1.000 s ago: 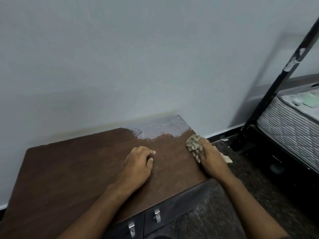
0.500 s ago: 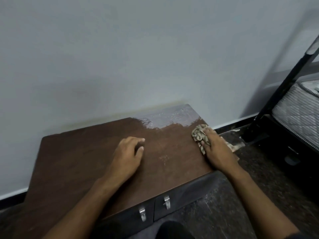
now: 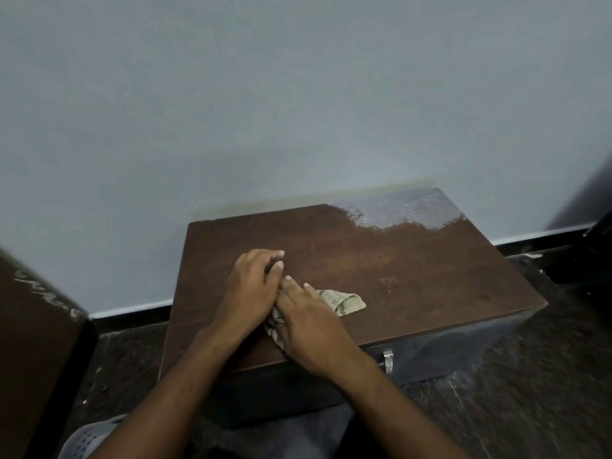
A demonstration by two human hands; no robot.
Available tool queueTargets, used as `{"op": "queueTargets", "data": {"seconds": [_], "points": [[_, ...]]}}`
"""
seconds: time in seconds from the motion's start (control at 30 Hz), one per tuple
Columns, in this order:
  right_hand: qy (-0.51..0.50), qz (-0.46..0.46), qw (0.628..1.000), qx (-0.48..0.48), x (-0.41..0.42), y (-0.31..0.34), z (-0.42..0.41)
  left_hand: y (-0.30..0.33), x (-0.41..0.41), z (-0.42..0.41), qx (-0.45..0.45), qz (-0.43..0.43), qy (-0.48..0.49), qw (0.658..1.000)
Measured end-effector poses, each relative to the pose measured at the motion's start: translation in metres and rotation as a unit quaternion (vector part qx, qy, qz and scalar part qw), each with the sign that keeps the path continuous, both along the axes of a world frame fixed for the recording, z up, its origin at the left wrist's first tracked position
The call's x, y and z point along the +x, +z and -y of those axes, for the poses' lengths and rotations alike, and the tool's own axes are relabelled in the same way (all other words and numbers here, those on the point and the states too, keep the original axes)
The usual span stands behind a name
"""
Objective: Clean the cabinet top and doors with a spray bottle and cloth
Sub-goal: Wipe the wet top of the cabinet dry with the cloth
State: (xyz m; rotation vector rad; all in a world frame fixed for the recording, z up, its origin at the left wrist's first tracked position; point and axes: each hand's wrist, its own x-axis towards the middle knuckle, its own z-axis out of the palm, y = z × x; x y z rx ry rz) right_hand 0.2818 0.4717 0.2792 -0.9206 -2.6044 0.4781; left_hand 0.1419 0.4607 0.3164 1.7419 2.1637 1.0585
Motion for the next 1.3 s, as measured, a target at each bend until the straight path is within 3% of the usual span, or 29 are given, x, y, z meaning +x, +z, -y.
{"op": "queueTargets", "data": {"seconds": [0.23,0.37,0.57,0.77,0.9,1.07,1.2,1.3], "points": [[-0.142,-0.017,0.989,-0.028,0.077,0.016,-0.105,0.006,0.024,-0.026,-0.013,-0.024,-0.037,0.999],[-0.246,-0.08,0.965,-0.038,0.086,0.019,-0.143,0.003,0.036,-0.047,-0.024,-0.037,-0.06,0.997],[-0.113,-0.061,0.991,-0.036,0.026,0.011,-0.142,0.0,0.036,-0.092,-0.033,-0.057,-0.055,0.996],[-0.241,-0.069,0.967,-0.036,0.041,0.018,-0.204,0.0,0.029,-0.113,-0.04,-0.071,-0.064,0.995],[-0.112,-0.062,0.99,-0.053,0.013,0.018,-0.191,-0.002,0.02,-0.13,-0.054,-0.091,-0.049,0.993],[-0.209,-0.065,0.975,-0.044,0.011,0.019,-0.223,-0.004,0.013,-0.141,-0.065,-0.091,-0.047,0.993],[-0.114,-0.062,0.99,-0.051,-0.002,0.016,-0.202,-0.005,0.015,-0.149,-0.065,-0.084,-0.034,0.994],[-0.149,-0.082,0.984,-0.042,0.022,0.014,-0.228,-0.005,0.018,-0.148,-0.059,-0.09,-0.043,0.993]]}}
